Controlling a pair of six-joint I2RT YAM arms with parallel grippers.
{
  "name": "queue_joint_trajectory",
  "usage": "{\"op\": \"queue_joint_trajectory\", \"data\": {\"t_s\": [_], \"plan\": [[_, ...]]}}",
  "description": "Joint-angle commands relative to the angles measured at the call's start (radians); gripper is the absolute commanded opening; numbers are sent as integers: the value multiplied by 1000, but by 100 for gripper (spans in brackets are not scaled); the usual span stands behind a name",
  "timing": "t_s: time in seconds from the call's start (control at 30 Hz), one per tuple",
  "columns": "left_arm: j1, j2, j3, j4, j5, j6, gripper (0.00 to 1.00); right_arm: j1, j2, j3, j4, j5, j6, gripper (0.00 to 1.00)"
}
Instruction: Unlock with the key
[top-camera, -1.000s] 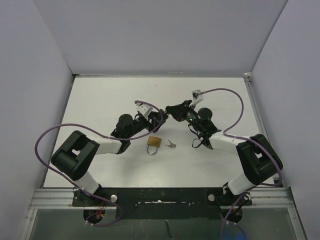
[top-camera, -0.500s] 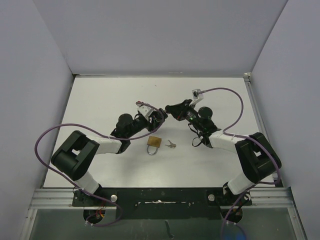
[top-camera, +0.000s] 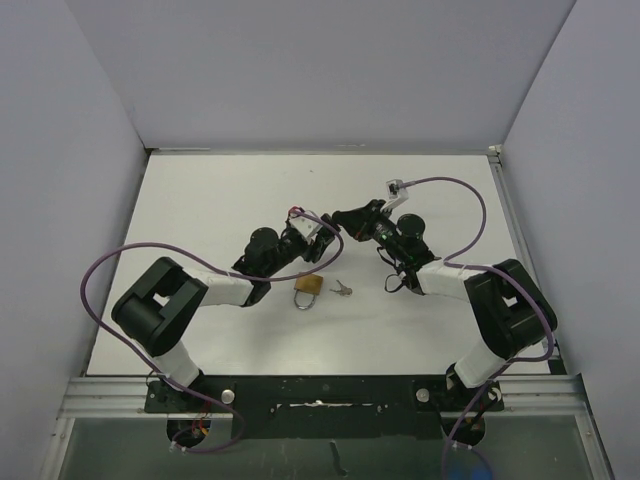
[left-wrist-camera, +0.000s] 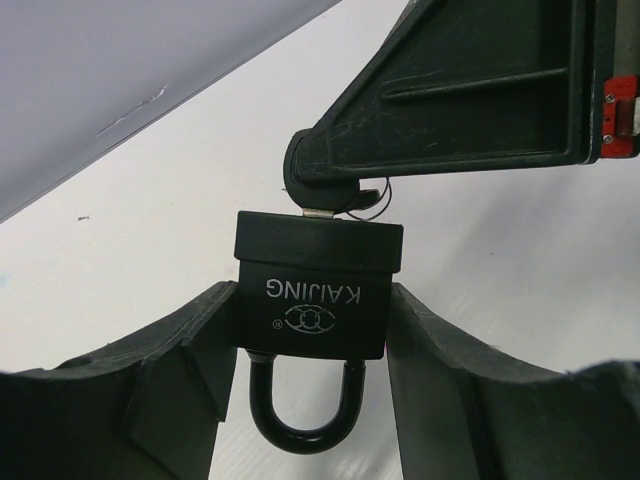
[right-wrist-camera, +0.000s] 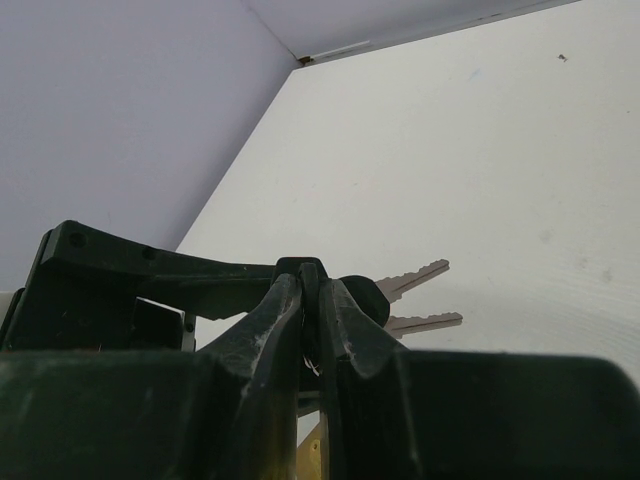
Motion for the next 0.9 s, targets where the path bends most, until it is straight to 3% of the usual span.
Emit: {"op": "queue_joint_trajectory", "data": {"t_s": [0.0, 0.87], "plan": [[-3, -75, 193, 536, -79, 17, 0, 78, 27, -65, -249, -292, 16, 0], [-3, -96, 61, 536, -189, -146, 0, 76, 29, -22, -337, -312, 14, 0]]}}
